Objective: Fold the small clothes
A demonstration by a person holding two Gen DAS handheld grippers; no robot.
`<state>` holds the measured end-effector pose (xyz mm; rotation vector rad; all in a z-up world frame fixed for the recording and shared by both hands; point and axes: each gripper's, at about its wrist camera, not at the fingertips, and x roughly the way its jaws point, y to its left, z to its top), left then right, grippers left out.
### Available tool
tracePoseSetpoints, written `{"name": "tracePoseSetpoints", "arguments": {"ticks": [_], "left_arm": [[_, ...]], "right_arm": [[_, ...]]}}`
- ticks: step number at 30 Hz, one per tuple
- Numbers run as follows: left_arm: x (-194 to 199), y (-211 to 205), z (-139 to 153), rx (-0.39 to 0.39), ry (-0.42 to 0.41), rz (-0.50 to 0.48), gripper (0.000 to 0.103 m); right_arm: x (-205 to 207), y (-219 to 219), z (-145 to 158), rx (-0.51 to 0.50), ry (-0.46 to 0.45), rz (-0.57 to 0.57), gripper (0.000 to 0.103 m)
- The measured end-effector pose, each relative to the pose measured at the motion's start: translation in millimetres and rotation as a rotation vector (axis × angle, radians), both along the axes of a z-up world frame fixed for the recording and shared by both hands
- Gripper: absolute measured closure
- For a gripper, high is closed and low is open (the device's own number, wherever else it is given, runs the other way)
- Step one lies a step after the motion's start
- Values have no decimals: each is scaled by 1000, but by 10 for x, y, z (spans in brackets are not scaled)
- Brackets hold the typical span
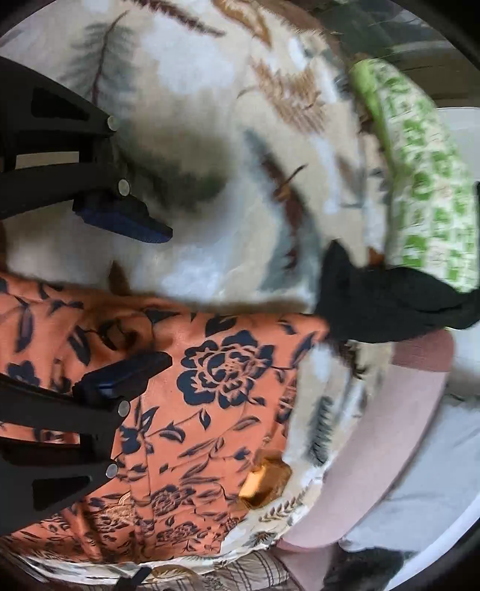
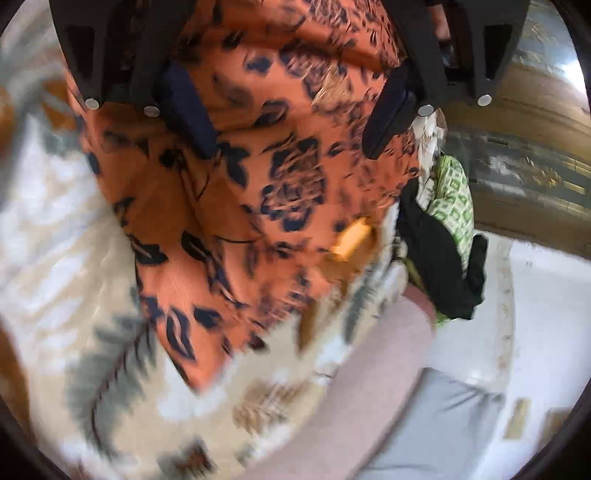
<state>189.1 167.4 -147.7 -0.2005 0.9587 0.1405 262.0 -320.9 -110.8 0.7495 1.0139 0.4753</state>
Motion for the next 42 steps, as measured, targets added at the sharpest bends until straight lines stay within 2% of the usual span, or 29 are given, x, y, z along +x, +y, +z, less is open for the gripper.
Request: {"name": "tracePoseSetpoints", "arguments": {"ticks": [2, 4, 6, 9, 11, 14, 17, 20, 22, 25, 27, 31, 33, 34, 36, 37, 38, 39, 42], "left_arm": [[-232, 64, 99, -11, -27, 12, 40], [-550, 134, 139, -60, -42, 12, 40], [-913, 206, 121, -120, -31, -6, 40], [-1480, 211, 34, -188, 1, -32, 40], [-1777, 172, -17, -213, 12, -58, 40], [-2067, 73, -167, -246, 42, -79, 39], [-2232, -22, -328, -262, 98, -79, 39], [-2281, -116, -338, -244, 93, -110, 39], [-2319, -116, -303, -275, 87, -103, 39], [-2385, -102, -289, -287, 67, -111, 39], [-2383, -53, -400, -299, 108, -93, 39], [-2462, -17, -397, -321, 84, -79, 39], [-2483, -6, -455, -325, 93, -76, 39], [-2496, 3, -465, -326, 90, -71, 42], [-2505, -10, -457, -307, 94, -73, 71], [-2499, -5, -463, -288, 105, -70, 89], [-2503, 19, -464, -294, 106, -68, 90], [-2513, 45, -463, -309, 103, -63, 92], [-2625, 58, -262, -306, 40, -54, 94]], "right_arm": [[-209, -91, 145, -54, -36, -21, 19], [-556, -275, 176, -94, -41, -49, 18], [-916, -432, 109, -131, -16, -58, 18], [-1426, -627, -54, -245, 43, -44, 18], [-1705, -716, -166, -264, 77, -27, 18], [-2032, -942, -302, -238, 110, -8, 18], [-2229, -956, -417, -191, 163, 24, 18], [-2370, -944, -485, -140, 175, 57, 18], [-2418, -896, -550, -106, 204, 83, 19], [-2514, -831, -509, -70, 172, 97, 19], [-2515, -819, -547, -47, 175, 76, 19], [-2542, -812, -486, 18, 148, 69, 19], [-2552, -778, -445, 17, 125, 83, 19], [-2542, -762, -462, 6, 133, 83, 19], [-2535, -747, -548, -1, 160, 73, 19], [-2545, -744, -556, 1, 158, 71, 24], [-2564, -726, -555, 4, 153, 74, 28], [-2565, -705, -564, 1, 157, 78, 40], [-2589, -688, -573, -35, 191, 91, 87]]}}
